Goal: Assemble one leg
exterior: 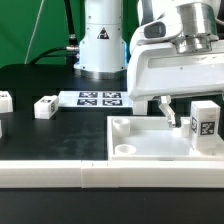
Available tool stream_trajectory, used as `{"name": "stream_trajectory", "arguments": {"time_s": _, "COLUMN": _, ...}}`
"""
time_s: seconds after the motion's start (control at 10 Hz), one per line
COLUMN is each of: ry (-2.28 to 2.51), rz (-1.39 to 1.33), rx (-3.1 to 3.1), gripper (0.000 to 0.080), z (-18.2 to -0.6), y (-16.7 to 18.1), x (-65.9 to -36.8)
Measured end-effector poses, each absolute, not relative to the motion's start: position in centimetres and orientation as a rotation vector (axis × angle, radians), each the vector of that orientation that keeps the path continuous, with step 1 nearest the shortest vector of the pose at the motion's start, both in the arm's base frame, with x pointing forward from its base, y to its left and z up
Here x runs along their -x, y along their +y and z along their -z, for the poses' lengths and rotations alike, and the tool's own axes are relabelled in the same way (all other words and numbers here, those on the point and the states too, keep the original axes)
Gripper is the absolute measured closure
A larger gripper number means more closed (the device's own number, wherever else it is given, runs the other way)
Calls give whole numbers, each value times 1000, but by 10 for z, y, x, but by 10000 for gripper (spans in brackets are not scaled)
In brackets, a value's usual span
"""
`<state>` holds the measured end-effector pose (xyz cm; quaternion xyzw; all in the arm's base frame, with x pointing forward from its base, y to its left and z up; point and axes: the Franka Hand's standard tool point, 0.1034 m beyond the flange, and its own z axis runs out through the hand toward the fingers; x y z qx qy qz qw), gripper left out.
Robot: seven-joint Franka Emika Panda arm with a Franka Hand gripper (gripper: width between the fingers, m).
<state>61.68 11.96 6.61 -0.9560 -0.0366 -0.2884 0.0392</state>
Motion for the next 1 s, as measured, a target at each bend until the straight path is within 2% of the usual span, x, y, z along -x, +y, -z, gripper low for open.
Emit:
{"name": "stream_trajectory", "arguments": {"time_s": 0.2, "ry": -112, "rz": 884, "rx": 2931, "gripper": 151, "z": -68, "y": 119, "x": -617}}
{"name": "stream_trajectory", "arguments": {"time_s": 0.4, "ry": -114, "rz": 872, "rx": 2932, "gripper": 151, "z": -87, "y": 118, "x": -620}}
{"name": "stream_trajectory", "arguments": {"time_s": 0.7, "ry": -117, "rz": 804, "rx": 2946, "gripper": 151, "z": -86, "y": 119, "x": -619}}
{"name": "stream_trajectory", "arguments": {"time_s": 0.9, "ry": -125, "rz": 573, "rx": 2984, "gripper": 151, "z": -80, "y": 123, "x": -614}}
{"name": "stream_trajectory", "arguments": {"time_s": 1.0, "ry": -122, "rz": 412, "rx": 3002, "gripper": 151, "z": -83, "y": 122, "x": -621}}
